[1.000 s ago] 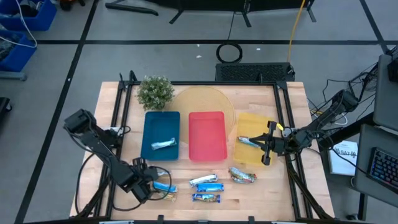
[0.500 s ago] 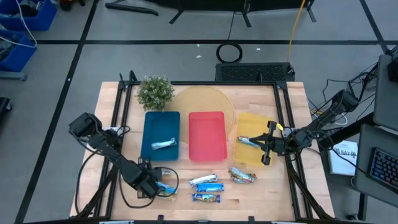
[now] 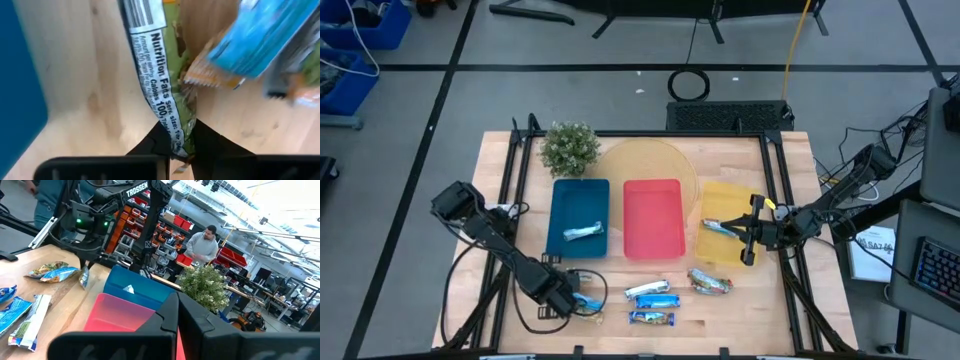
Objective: Pick and place Granola Bars by type
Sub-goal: Put the yellow granola bar into the blue bin
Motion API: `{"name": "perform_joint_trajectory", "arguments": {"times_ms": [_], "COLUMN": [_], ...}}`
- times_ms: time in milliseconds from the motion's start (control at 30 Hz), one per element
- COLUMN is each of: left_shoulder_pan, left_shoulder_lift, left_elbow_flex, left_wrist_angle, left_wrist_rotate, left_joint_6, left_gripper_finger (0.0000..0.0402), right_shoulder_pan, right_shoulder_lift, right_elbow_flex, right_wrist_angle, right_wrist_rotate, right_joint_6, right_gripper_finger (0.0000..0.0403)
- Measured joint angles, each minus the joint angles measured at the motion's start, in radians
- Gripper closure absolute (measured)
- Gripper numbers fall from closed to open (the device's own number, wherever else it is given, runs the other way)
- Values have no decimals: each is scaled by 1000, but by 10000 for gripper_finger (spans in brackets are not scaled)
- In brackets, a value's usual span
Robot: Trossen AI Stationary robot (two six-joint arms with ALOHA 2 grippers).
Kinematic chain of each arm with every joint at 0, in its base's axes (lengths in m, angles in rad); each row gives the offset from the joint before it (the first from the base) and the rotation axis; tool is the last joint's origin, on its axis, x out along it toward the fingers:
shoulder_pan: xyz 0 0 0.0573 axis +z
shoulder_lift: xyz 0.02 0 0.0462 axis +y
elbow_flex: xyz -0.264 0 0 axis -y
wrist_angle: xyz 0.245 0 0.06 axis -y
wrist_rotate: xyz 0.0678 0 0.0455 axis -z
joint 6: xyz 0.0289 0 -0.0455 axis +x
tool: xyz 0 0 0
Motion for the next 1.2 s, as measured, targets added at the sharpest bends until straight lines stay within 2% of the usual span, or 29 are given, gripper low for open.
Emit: {"name": "perform_joint_trajectory", "arguments": {"times_ms": [133,300,400,567,733,933,1067,1200], "left_shoulder_pan": [-4,-25,-38,-55,-27,74,225,379], "left_shoulder_lift": [-27,-122,-209,-353,-477,-536,-527,-487], "left_elbow_flex": [-1,-1,-1,-1,-1,0,0,-4], "left_wrist_angle": [-63,-81,-68,-33,-10,-108,-187,-176], "left_wrist_rotate": [6,-4,-53,-171,-269,-370,-411,-507], "left_joint_6": [-23,-37,-64,-62,-14,104,229,422], "left_gripper_finger": [360,349,365,366,353,369,369,358], "right_shoulder_pan": [0,0,0,0,0,0,0,0], "right_shoulder_lift": [0,0,0,0,0,0,0,0], "right_elbow_flex": [0,0,0,0,0,0,0,0], "right_wrist_angle": [0,0,0,0,0,0,0,0], "right_wrist_rotate": [0,0,0,0,0,0,0,-2], "right_joint_6": [0,-6,-10,-10,-11,-21,-23,-22], "right_gripper_finger": [403,403,403,403,403,403,403,403]}}
